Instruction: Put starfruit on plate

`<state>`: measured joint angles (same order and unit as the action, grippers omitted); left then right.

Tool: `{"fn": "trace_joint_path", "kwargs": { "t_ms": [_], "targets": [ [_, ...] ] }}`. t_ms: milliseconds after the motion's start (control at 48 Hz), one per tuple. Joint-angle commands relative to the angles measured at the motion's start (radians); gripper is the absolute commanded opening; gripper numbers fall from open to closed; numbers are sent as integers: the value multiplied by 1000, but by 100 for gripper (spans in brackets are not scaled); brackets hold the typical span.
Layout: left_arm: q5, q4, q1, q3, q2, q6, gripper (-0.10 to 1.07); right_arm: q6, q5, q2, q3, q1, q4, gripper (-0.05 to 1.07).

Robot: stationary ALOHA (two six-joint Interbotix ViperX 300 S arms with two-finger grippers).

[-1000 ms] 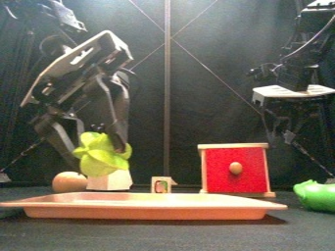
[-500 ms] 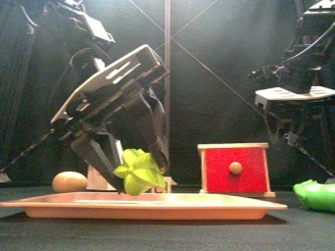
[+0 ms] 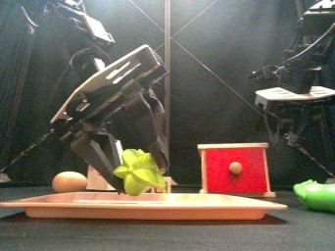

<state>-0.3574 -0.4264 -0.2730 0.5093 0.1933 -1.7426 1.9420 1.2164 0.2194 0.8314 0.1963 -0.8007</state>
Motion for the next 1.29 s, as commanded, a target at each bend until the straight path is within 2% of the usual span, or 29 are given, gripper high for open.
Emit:
{"fn": "trace_joint_path", "kwargs": {
  "t_ms": [0,438,1271],
  "targets": [
    [2,-5,2,-14,-21,2,79,-2,3,23,-8,2,-2,79],
    [0,-26,3,-14,-28,2,100,-2,3,23,-8,2,-2,79],
    [-3,-38,2,-9,-60,17,101,-2,3,25,-9,2,-2,79]
  ]
}}
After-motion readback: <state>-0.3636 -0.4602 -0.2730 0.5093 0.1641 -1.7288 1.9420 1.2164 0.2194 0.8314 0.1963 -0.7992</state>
